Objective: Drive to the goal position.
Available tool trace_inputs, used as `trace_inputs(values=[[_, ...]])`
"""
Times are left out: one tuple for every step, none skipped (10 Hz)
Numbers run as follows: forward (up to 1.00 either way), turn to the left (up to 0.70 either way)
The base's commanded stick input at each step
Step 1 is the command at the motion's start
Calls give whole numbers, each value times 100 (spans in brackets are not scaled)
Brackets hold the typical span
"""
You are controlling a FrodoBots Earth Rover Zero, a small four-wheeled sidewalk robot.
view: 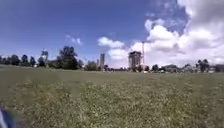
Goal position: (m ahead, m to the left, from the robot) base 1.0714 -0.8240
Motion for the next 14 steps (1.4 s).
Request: trace_inputs(values=[[70, 0], [70, 0], [70, 0], [70, 0], [70, 0], [70, 0], [70, 0], [70, 0], [70, 0], [70, 0], [70, 0], [70, 0], [70, 0], [70, 0]])
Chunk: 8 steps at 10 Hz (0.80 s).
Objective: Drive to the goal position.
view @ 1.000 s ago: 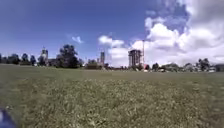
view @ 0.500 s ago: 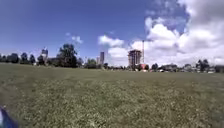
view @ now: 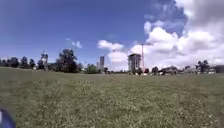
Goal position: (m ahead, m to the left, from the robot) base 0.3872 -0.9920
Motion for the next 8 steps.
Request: trace_inputs(values=[[70, 0], [70, 0], [70, 0], [70, 0], [70, 0], [70, 0], [70, 0], [70, 0]])
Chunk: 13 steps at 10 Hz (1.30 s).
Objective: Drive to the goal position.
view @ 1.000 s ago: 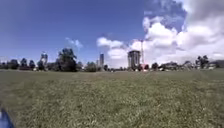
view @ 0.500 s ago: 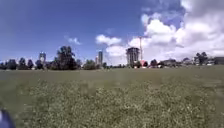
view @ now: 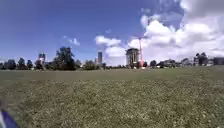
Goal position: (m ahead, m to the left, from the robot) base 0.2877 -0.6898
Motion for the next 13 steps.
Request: trace_inputs(values=[[70, 0], [70, 0], [70, 0], [70, 0], [70, 0], [70, 0], [70, 0], [70, 0], [70, 0], [70, 0], [70, 0], [70, 0], [70, 0]])
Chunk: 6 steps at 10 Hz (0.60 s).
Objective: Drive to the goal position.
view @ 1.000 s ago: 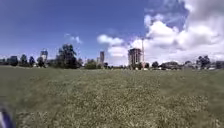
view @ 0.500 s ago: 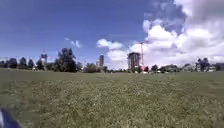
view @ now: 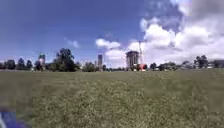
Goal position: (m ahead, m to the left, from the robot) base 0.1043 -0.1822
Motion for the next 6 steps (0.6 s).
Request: trace_inputs(values=[[70, 0], [70, 0], [70, 0], [70, 0], [70, 0], [70, 0]])
